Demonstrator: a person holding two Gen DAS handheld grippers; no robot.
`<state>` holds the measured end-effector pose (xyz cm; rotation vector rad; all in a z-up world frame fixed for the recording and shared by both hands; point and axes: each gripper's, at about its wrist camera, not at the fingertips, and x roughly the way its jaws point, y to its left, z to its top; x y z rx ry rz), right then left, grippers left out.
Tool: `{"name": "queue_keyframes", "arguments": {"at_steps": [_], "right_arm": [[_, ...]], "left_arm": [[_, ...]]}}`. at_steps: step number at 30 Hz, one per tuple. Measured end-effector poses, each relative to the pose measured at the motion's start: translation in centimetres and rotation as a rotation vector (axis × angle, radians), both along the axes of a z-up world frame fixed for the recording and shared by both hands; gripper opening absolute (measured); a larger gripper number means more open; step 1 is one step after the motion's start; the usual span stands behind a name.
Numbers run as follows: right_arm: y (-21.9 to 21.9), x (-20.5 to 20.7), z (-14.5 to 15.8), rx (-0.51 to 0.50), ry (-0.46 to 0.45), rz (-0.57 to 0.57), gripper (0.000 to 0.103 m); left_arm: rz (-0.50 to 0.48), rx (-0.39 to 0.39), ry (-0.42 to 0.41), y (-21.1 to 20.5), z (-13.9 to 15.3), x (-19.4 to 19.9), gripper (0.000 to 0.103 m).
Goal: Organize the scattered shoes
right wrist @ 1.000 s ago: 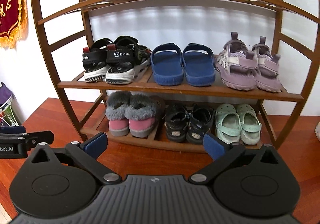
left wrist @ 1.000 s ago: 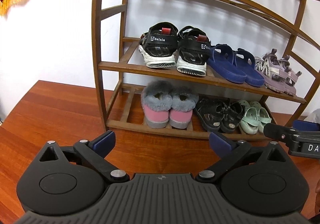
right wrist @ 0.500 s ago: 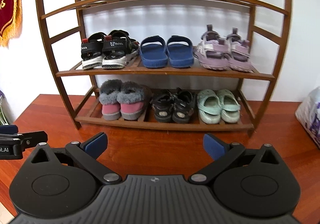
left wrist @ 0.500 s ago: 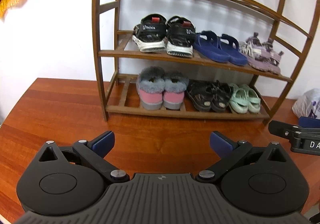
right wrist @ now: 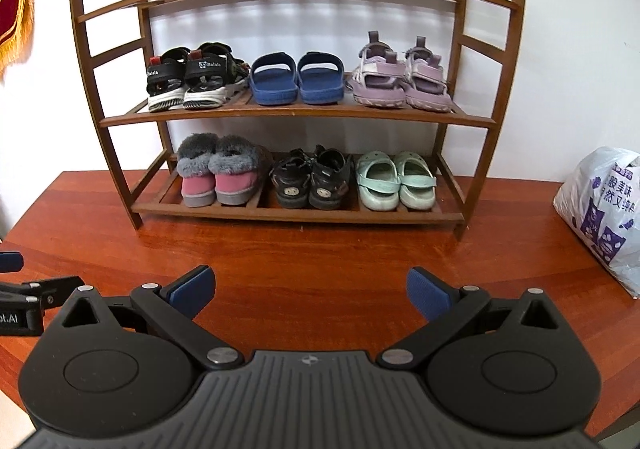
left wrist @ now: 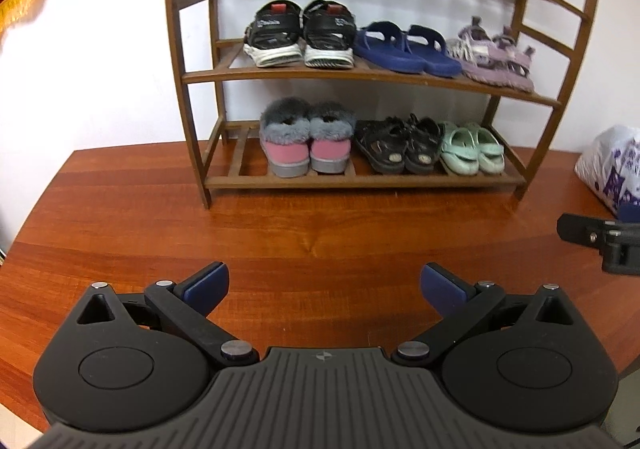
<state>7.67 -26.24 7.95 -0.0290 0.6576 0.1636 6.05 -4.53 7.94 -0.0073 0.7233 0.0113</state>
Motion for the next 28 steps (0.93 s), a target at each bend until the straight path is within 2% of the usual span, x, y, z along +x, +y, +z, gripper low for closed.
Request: {"name": "queue_keyframes", "arguments": {"at_steps": [15, 28], "right_arm": [[-2.4, -1.3, -1.7, 0.009, 0.027, 0.010, 0.102], [-3.6, -0.6, -1.9, 0.010, 0.028, -0.006, 0.102]], "left_arm": [[0.018, -0.006, -0.006, -2.6, 0.2, -1.0, 0.103], [-0.029, -0.018, 0.000, -4.2, 0.3, -0.2, 0.103]]}}
